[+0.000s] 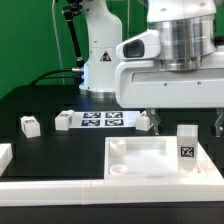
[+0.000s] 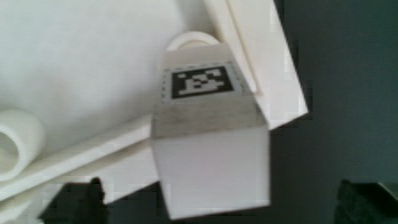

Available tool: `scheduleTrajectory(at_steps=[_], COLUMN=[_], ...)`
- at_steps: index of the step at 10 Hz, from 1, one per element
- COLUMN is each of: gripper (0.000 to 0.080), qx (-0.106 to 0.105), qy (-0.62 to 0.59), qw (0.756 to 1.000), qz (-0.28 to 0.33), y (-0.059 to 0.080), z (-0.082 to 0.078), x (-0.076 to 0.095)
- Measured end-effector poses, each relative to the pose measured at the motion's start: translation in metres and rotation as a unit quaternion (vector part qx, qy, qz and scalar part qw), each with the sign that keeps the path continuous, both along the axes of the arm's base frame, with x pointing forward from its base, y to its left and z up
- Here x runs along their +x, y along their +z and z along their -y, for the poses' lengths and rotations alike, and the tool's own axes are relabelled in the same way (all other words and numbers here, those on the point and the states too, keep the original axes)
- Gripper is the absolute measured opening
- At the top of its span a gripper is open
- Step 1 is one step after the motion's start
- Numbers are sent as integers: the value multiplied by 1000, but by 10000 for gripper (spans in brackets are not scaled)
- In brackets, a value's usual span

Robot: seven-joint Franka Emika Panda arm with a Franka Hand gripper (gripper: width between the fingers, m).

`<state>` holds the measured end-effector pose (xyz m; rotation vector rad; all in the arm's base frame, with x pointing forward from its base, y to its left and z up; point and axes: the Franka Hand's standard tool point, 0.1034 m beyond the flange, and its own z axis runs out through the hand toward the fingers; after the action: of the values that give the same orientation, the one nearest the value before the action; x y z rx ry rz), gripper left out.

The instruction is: Assemble square table

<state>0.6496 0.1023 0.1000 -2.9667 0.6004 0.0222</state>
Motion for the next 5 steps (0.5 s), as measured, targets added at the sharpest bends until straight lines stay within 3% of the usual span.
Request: scheduleTrajectory(at_steps=[3,5], gripper=[649,649], qx=[-2,-5], qy=[-2,-5], qw=[1000,1000], qz=[4,5], y=[-1,-11], z=[2,3], x=[1,-6])
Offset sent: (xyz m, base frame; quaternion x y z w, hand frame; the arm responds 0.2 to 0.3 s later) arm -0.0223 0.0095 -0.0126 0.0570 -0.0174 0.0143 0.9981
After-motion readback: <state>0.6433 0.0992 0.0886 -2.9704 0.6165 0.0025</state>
